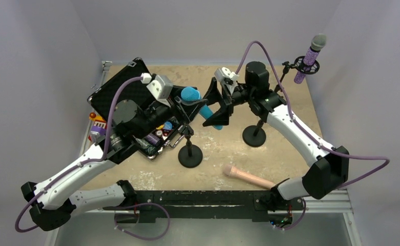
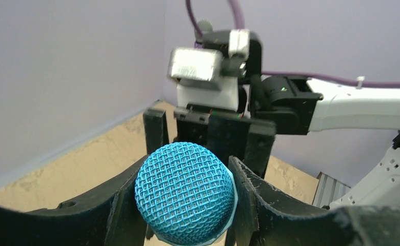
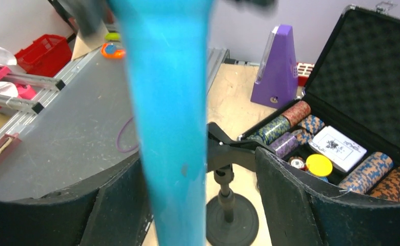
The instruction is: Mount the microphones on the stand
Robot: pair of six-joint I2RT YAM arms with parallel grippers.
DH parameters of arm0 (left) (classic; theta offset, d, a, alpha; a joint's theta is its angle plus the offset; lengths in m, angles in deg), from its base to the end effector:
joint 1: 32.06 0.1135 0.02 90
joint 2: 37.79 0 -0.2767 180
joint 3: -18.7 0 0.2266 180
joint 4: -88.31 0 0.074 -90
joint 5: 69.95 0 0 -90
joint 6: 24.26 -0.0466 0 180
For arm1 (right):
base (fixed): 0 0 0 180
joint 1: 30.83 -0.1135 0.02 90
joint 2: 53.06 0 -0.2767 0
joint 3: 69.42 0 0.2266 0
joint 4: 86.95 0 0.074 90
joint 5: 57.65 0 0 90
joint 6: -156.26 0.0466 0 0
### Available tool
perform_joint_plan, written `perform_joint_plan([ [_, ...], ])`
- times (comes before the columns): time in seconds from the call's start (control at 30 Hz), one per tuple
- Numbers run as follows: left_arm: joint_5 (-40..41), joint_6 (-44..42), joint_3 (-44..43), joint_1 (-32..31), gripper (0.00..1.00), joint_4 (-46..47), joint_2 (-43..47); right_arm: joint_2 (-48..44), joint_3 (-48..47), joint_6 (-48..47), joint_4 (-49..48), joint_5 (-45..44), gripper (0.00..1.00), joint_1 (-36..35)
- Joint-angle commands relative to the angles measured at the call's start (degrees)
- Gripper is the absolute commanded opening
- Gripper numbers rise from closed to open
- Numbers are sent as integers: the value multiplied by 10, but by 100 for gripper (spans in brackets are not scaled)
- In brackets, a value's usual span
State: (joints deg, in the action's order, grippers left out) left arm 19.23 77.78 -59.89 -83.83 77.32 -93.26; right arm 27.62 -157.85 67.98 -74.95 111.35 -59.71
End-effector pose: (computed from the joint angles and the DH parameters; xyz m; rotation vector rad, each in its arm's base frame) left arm 0.1167 -0.1492 0.4558 0.4954 1.3342 -0.9396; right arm 0.2252 0.1764 0.4110 -1.4110 1.1423 1.4995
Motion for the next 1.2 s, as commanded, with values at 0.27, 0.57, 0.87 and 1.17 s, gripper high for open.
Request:
perform_joint_plan([
  [0.27,-50,-84,-135,2,0,-90,-47,13,-62,-203,242,19,2,-2],
  [0.57,-5,-34,-93,4,99,-132,21,-15,-36,-176,193,27,0,29],
  [0.87,114,130,10,3,99,-307,90,-23,2,-94,95,-8,0,56],
  [1.17,195,139,-111,3,89,-442,-54,-35,28,-63,59,-18,0,72],
])
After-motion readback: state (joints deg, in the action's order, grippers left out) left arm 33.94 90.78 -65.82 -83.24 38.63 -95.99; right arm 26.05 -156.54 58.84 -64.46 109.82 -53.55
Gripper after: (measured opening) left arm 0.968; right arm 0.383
